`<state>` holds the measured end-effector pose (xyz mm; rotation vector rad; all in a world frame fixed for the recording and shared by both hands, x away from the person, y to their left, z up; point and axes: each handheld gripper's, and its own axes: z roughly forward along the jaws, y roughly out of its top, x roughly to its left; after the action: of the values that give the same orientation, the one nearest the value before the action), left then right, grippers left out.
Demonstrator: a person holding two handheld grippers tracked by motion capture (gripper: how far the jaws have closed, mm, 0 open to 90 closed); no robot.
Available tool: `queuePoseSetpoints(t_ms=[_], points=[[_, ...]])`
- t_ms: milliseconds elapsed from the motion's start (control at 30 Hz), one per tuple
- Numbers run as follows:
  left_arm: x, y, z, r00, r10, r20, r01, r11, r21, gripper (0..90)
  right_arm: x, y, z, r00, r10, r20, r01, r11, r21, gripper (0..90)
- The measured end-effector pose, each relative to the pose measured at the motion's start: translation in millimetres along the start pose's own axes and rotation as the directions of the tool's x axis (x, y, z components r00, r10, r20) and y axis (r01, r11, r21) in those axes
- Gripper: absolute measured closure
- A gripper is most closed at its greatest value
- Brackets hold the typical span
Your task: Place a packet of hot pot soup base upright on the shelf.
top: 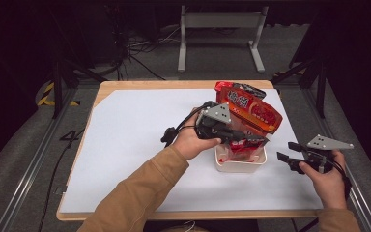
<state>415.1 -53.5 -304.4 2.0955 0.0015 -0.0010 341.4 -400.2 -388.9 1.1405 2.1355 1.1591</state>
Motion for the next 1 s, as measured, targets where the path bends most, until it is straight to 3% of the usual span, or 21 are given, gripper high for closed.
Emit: queuePoseSetpoints(t_ms=[567, 1000], points=[[3.3, -9.8, 7.8, 0.9997, -0.023, 0.010, 0.023, 0.9996, 0.014, 89.1, 0.1, -0.6, 1.4, 1.0000, -0.001, -0.001, 0.001, 1.000, 0.003, 35.6], [6.3, -13.8, 9.6, 0.9992, -0.040, 0.008, 0.039, 0.9974, 0.061, 88.6, 0.8, -0.9, 2.8, 1.0000, 0.001, -0.002, -0.001, 1.000, 0.006, 35.0]])
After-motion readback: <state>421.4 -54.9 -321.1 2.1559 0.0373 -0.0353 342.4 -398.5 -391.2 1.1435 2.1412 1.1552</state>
